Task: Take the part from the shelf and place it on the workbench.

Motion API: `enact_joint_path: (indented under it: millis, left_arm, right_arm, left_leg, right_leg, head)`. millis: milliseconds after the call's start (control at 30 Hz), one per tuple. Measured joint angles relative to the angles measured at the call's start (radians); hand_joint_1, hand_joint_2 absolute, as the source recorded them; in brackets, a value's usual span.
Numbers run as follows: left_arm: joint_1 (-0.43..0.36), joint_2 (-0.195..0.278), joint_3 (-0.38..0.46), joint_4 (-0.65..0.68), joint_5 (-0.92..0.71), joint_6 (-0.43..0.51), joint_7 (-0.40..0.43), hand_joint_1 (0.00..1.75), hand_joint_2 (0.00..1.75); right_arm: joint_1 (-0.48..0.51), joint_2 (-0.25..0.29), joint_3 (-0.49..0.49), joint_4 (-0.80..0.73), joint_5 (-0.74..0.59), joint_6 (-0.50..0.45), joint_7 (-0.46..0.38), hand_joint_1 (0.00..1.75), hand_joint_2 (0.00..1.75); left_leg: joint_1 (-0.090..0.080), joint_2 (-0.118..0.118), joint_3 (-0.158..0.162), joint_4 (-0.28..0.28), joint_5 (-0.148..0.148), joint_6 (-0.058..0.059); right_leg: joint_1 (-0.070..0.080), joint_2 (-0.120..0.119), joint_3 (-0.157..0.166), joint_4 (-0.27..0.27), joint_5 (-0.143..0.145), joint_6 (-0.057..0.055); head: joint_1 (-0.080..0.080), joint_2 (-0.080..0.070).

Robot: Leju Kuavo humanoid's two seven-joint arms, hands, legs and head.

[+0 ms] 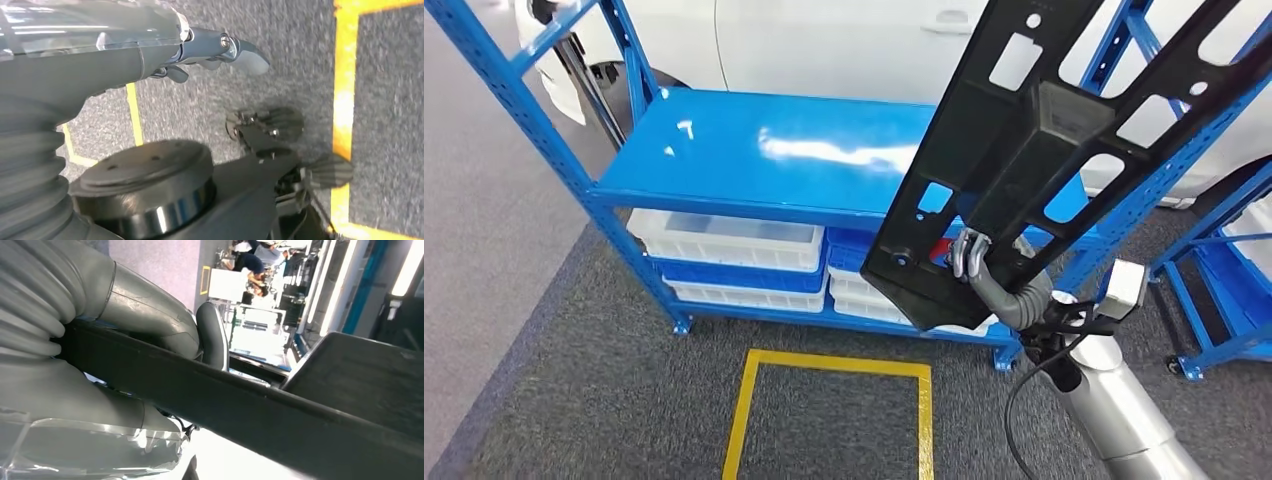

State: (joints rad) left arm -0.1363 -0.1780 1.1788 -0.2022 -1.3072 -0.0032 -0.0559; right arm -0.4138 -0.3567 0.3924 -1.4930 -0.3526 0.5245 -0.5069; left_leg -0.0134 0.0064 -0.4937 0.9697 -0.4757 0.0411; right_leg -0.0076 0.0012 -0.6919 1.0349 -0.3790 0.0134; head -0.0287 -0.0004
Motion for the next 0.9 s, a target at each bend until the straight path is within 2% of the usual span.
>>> enact_joint_path:
  millis: [67, 100, 133, 167, 200, 233, 267, 300, 333, 367, 433, 467, 500, 533, 600, 633, 667, 700, 733, 767, 800, 833, 867, 900]
  left_arm:
    - [-0.002, 0.0, 0.0, 0.0, 0.001, 0.0, -0.003, 0.0, 1.75]
    - [-0.002, 0.0, 0.0, 0.0, 0.002, -0.001, -0.004, 0.0, 1.75]
    - [-0.002, 0.0, 0.0, 0.0, 0.002, -0.001, -0.006, 0.0, 1.75]
    - [-0.002, 0.0, 0.0, 0.0, 0.002, -0.002, -0.007, 0.0, 1.75]
    - [-0.002, 0.0, 0.0, 0.0, 0.002, -0.003, -0.007, 0.0, 1.75]
    - [-0.002, -0.001, 0.0, 0.0, 0.002, -0.003, -0.007, 0.0, 1.75]
    - [-0.002, -0.001, 0.0, 0.0, 0.001, -0.003, -0.006, 0.0, 1.75]
    - [-0.002, -0.001, 0.0, 0.0, 0.001, -0.003, -0.005, 0.0, 1.75]
    - [-0.001, -0.001, 0.0, 0.0, 0.001, -0.003, -0.005, 0.0, 1.75]
    - [-0.001, -0.001, 0.0, 0.0, 0.001, -0.003, -0.004, 0.0, 1.75]
    - [0.001, -0.001, 0.0, 0.0, 0.001, -0.003, -0.002, 0.0, 1.75]
    - [0.002, -0.001, 0.0, 0.0, 0.001, -0.003, 0.0, 0.0, 1.75]
    - [0.003, -0.001, 0.0, 0.0, 0.0, -0.003, 0.001, 0.0, 1.75]
    - [0.003, -0.001, 0.0, 0.0, 0.0, -0.003, 0.002, 0.0, 1.75]
    - [0.003, -0.001, 0.0, 0.0, 0.0, -0.003, 0.002, 0.0, 1.75]
    - [0.003, -0.001, 0.0, 0.0, 0.0, -0.003, 0.002, 0.0, 1.75]
    - [0.003, -0.001, 0.0, 0.0, 0.0, -0.003, 0.002, 0.0, 1.75]
    - [0.003, -0.001, 0.0, 0.0, 0.0, -0.003, 0.002, 0.0, 1.75]
    - [0.002, -0.001, 0.0, 0.0, 0.0, -0.003, 0.002, 0.0, 1.75]
    - [0.001, -0.001, -0.001, 0.0, 0.0, -0.003, 0.002, 0.0, 1.75]
    - [0.0, -0.001, -0.001, 0.0, 0.0, -0.003, 0.002, 0.0, 1.75]
    - [-0.002, -0.001, -0.001, 0.0, 0.0, -0.003, 0.002, 0.0, 1.75]
    - [-0.003, -0.001, -0.001, 0.0, -0.001, -0.003, 0.002, 0.0, 1.75]
    - [-0.004, -0.001, -0.002, 0.0, -0.002, -0.003, 0.001, 0.0, 1.75]
  right_arm:
    - [-0.003, 0.0, -0.006, 0.001, 0.0, 0.0, 0.003, 1.71, 1.75]
    - [-0.004, 0.001, -0.007, 0.003, 0.0, 0.0, 0.005, 1.71, 1.75]
    - [-0.004, 0.002, -0.009, 0.005, 0.0, 0.0, 0.008, 1.71, 1.75]
    - [-0.004, 0.002, -0.011, 0.008, 0.0, 0.0, 0.011, 1.71, 1.75]
    - [-0.005, 0.003, -0.013, 0.011, 0.0, 0.0, 0.013, 1.71, 1.75]
    - [-0.006, 0.003, -0.015, 0.013, -0.001, 0.0, 0.014, 1.71, 1.75]
    - [-0.008, 0.004, -0.018, 0.014, -0.001, 0.0, 0.015, 1.71, 1.75]
    - [-0.01, 0.005, -0.021, 0.014, -0.001, -0.001, 0.016, 1.71, 1.75]
    - [-0.011, 0.007, -0.024, 0.015, -0.001, -0.001, 0.016, 1.71, 1.75]
    - [-0.014, 0.009, -0.026, 0.016, -0.002, -0.001, 0.016, 1.71, 1.75]
    - [-0.017, 0.015, -0.028, 0.021, -0.002, -0.001, 0.016, 1.71, 1.75]
    - [-0.02, 0.019, -0.029, 0.024, -0.002, -0.001, 0.016, 1.71, 1.75]
    - [-0.022, 0.024, -0.029, 0.026, 0.0, -0.001, 0.017, 1.71, 1.75]
    - [-0.023, 0.031, -0.029, 0.027, 0.003, -0.001, 0.017, 1.71, 1.75]
    - [-0.024, 0.041, -0.029, 0.029, 0.009, -0.001, 0.019, 1.71, 1.75]
    - [-0.023, 0.045, -0.029, 0.03, 0.011, -0.001, 0.02, 1.71, 1.75]
    - [-0.023, 0.048, -0.03, 0.031, 0.013, -0.001, 0.02, 1.71, 1.75]
    - [-0.023, 0.051, -0.03, 0.031, 0.014, -0.001, 0.021, 1.71, 1.75]
    - [-0.023, 0.052, -0.03, 0.032, 0.014, -0.001, 0.022, 1.71, 1.75]
    - [-0.023, 0.053, -0.03, 0.032, 0.014, -0.001, 0.022, 1.71, 1.75]
    - [-0.023, 0.054, -0.032, 0.032, 0.014, -0.001, 0.022, 1.71, 1.75]
    - [-0.023, 0.055, -0.034, 0.031, 0.014, -0.001, 0.022, 1.71, 1.75]
    - [-0.023, 0.056, -0.036, 0.031, 0.015, -0.001, 0.022, 1.71, 1.75]
    - [-0.023, 0.057, -0.039, 0.031, 0.015, 0.0, 0.022, 1.71, 1.75]
  left_leg:
    - [0.002, 0.003, -0.03, -0.004, 0.031, 0.006]
    - [0.002, 0.003, -0.048, -0.003, 0.045, 0.006]
    - [0.002, 0.004, -0.068, -0.001, 0.059, 0.005]
    - [0.002, 0.005, -0.087, 0.002, 0.072, 0.003]
    - [0.003, 0.005, -0.107, 0.006, 0.084, 0.001]
    - [0.004, 0.005, -0.127, 0.013, 0.094, -0.003]
    - [0.004, 0.005, -0.145, 0.022, 0.103, -0.007]
    - [0.004, 0.004, -0.16, 0.031, 0.11, -0.012]
    - [0.003, 0.004, -0.168, 0.037, 0.117, -0.017]
    - [0.003, 0.004, -0.173, 0.041, 0.124, -0.022]
    - [0.006, 0.002, -0.177, 0.04, 0.139, -0.033]
    - [0.008, 0.001, -0.184, 0.046, 0.13, -0.039]
    - [0.009, 0.0, -0.195, 0.068, 0.103, -0.044]
    - [0.012, -0.002, -0.211, 0.112, 0.057, -0.048]
    - [0.015, -0.002, -0.245, 0.247, -0.045, -0.056]
    - [0.016, -0.002, -0.255, 0.31, -0.07, -0.058]
    - [0.017, -0.002, -0.251, 0.346, -0.069, -0.059]
    - [0.017, -0.002, -0.23, 0.347, -0.049, -0.059]
    - [0.017, -0.003, -0.191, 0.309, -0.022, -0.057]
    - [0.017, -0.004, -0.137, 0.241, -0.004, -0.055]
    - [0.016, -0.006, -0.077, 0.157, -0.005, -0.052]
    - [0.015, -0.009, -0.03, 0.089, -0.014, -0.048]
    - [0.012, -0.011, -0.002, 0.044, -0.025, -0.045]
    - [0.009, -0.013, 0.008, 0.022, -0.03, -0.041]
  right_leg:
    - [-0.002, 0.0, -0.03, 0.109, -0.109, 0.008]
    - [-0.004, 0.0, -0.043, 0.178, -0.151, 0.012]
    - [-0.006, 0.0, -0.049, 0.236, -0.168, 0.016]
    - [-0.008, 0.0, -0.043, 0.268, -0.159, 0.02]
    - [-0.011, -0.001, -0.019, 0.264, -0.132, 0.023]
    - [-0.014, -0.001, 0.023, 0.225, -0.104, 0.025]
    - [-0.017, -0.002, 0.079, 0.155, -0.099, 0.027]
    - [-0.016, 0.0, 0.133, 0.079, -0.109, 0.024]
    - [-0.013, 0.001, 0.171, 0.022, -0.125, 0.019]
    - [-0.009, 0.003, 0.192, -0.014, -0.142, 0.012]
    - [-0.006, 0.003, 0.187, -0.022, -0.132, -0.006]
    - [-0.007, 0.002, 0.18, -0.024, -0.123, -0.015]
    - [-0.009, 0.0, 0.168, -0.026, -0.11, -0.023]
    - [-0.01, -0.001, 0.154, -0.028, -0.096, -0.03]
    - [-0.007, -0.002, 0.122, -0.028, -0.07, -0.036]
    - [-0.006, -0.002, 0.106, -0.028, -0.057, -0.035]
    - [-0.005, -0.002, 0.09, -0.027, -0.045, -0.034]
    - [-0.005, -0.002, 0.074, -0.027, -0.033, -0.032]
    - [-0.005, -0.001, 0.059, -0.026, -0.021, -0.029]
    - [-0.005, -0.001, 0.045, -0.025, -0.009, -0.025]
    - [-0.004, 0.0, 0.035, -0.024, 0.001, -0.021]
    - [-0.004, 0.0, 0.03, -0.025, 0.011, -0.015]
    - [-0.004, 0.0, 0.027, -0.027, 0.02, -0.01]
    - [-0.005, 0.0, 0.026, -0.031, 0.029, -0.004]
  head:
    - [0.0, 0.0]
    - [0.0, 0.0]
    - [0.0, 0.0]
    - [0.0, 0.0]
    - [0.0, 0.0]
    - [0.0, 0.0]
    - [0.0, 0.0]
    - [0.0, 0.0]
    - [-0.001, 0.0]
    - [-0.001, 0.0]
    - [-0.001, 0.0]
    - [-0.001, 0.0]
    - [-0.001, 0.0]
    - [-0.001, 0.0]
    - [-0.001, 0.0]
    - [-0.001, 0.0]
    - [-0.001, 0.0]
    - [-0.001, 0.0]
    - [-0.001, 0.0]
    - [-0.001, 0.0]
    - [-0.001, 0.0]
    - [-0.001, 0.0]
    - [-0.001, 0.0]
    - [-0.001, 0.0]
